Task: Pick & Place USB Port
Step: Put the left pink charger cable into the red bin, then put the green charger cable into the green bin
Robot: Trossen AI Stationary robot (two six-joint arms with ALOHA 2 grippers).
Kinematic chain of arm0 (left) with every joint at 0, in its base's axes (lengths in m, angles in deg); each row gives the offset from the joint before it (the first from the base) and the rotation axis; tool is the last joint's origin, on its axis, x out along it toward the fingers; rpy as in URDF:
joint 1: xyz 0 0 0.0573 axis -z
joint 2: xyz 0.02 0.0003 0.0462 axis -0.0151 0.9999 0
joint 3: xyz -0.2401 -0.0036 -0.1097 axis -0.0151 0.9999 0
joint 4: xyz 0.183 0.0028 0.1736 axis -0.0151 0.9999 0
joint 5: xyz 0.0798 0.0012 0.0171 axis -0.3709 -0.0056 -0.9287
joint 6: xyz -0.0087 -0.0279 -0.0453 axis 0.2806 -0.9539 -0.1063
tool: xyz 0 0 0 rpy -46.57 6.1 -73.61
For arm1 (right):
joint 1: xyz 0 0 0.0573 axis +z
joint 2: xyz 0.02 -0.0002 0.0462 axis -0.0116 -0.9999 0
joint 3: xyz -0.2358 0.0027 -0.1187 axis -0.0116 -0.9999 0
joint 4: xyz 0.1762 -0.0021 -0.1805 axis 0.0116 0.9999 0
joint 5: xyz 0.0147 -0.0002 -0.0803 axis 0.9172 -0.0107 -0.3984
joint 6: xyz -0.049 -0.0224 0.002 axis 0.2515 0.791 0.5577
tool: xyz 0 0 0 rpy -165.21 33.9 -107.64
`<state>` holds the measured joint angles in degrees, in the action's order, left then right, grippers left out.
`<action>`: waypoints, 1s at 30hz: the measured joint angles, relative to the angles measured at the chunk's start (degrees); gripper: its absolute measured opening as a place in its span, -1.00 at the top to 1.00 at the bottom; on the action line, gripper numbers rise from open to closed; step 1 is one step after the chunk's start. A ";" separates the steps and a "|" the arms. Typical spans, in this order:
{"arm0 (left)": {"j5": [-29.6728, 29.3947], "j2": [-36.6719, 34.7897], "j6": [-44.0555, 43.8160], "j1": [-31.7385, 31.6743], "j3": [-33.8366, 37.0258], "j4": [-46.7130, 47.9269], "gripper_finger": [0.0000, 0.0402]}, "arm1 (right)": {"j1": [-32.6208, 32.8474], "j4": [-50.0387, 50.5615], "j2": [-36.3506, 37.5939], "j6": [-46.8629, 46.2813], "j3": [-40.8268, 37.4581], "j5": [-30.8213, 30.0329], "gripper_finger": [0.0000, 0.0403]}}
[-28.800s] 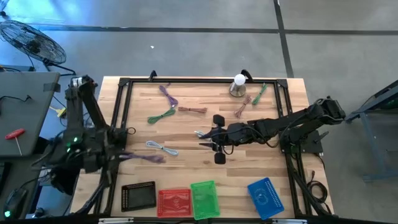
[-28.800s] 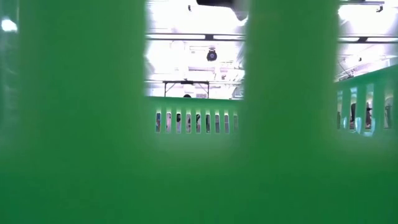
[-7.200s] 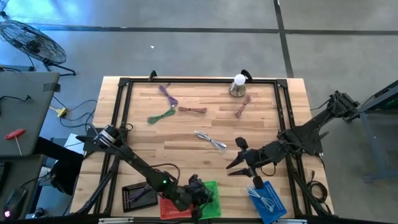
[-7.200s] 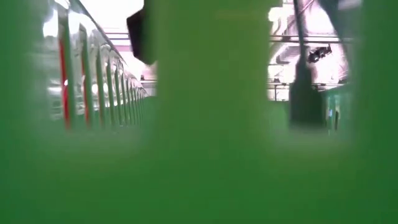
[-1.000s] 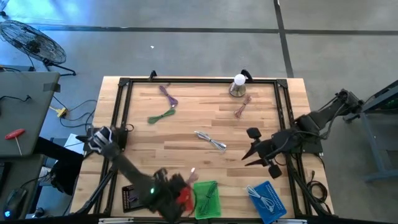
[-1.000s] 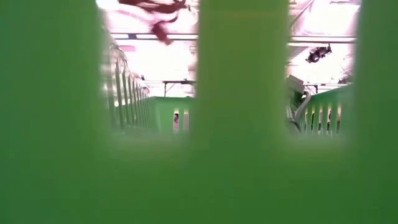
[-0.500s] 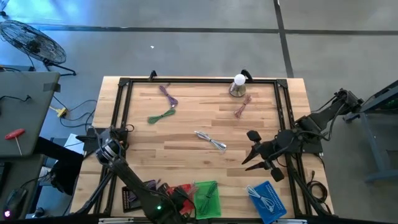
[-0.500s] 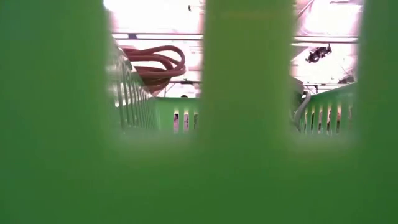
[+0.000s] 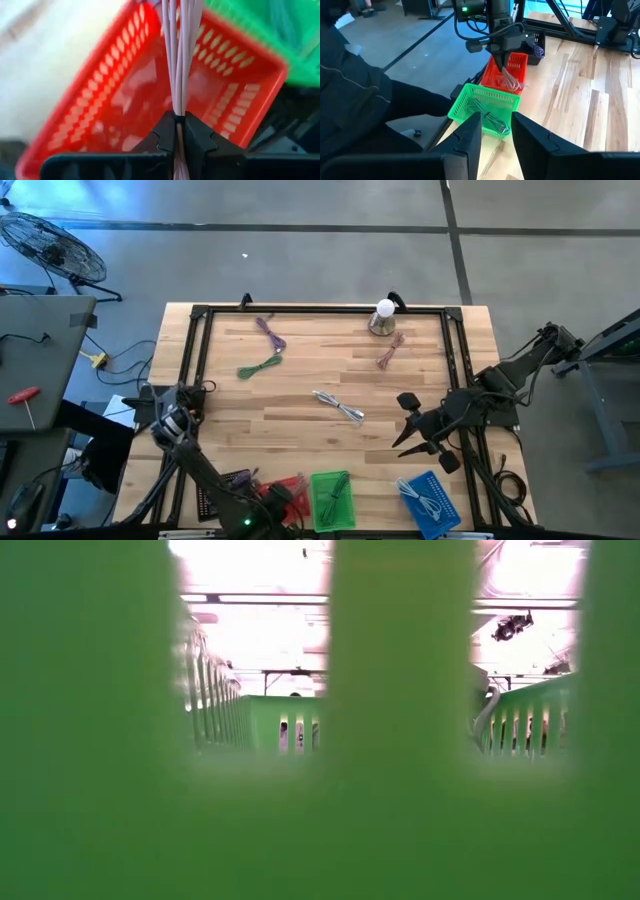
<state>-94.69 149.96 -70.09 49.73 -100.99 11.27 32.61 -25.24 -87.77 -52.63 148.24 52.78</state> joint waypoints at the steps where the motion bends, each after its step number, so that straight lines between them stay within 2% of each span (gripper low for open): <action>1: 2.28 0.00 -0.96 -0.06 -0.01 0.87 0.95 | 0.00 0.08 0.00 0.10 0.00 0.00 0.51; 5: 7.56 0.00 -2.20 -0.11 0.01 0.94 0.83 | 0.00 0.08 0.00 0.13 0.00 -0.02 0.51; 9: 4.39 0.00 -2.14 -0.04 -0.01 -0.67 0.54 | 0.00 0.10 0.00 0.21 0.00 -0.04 0.51; 15: 4.33 0.00 -2.09 -0.58 -0.01 -1.21 0.13 | 0.00 0.09 0.00 0.81 0.00 -0.26 0.51; 18: 4.67 -0.12 -2.04 -0.95 -0.41 -0.80 -0.01 | 0.00 0.10 0.00 0.81 0.00 -0.26 0.51; 21: 4.26 -0.22 -2.05 -1.26 -2.51 1.08 -0.07 | 0.00 0.20 0.00 0.96 0.00 -0.26 0.51; 25: 4.21 -0.25 -2.05 -1.27 -7.90 6.99 -0.06 | 0.00 0.61 0.00 1.22 0.00 -0.26 0.51; 30: 0.09 -0.33 -1.60 -1.61 -18.66 25.20 0.02 | 0.00 1.50 0.00 1.22 0.00 -0.26 0.51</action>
<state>-94.60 149.63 -71.69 48.11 -119.64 36.47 32.61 -23.74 -87.77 -51.41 148.24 52.52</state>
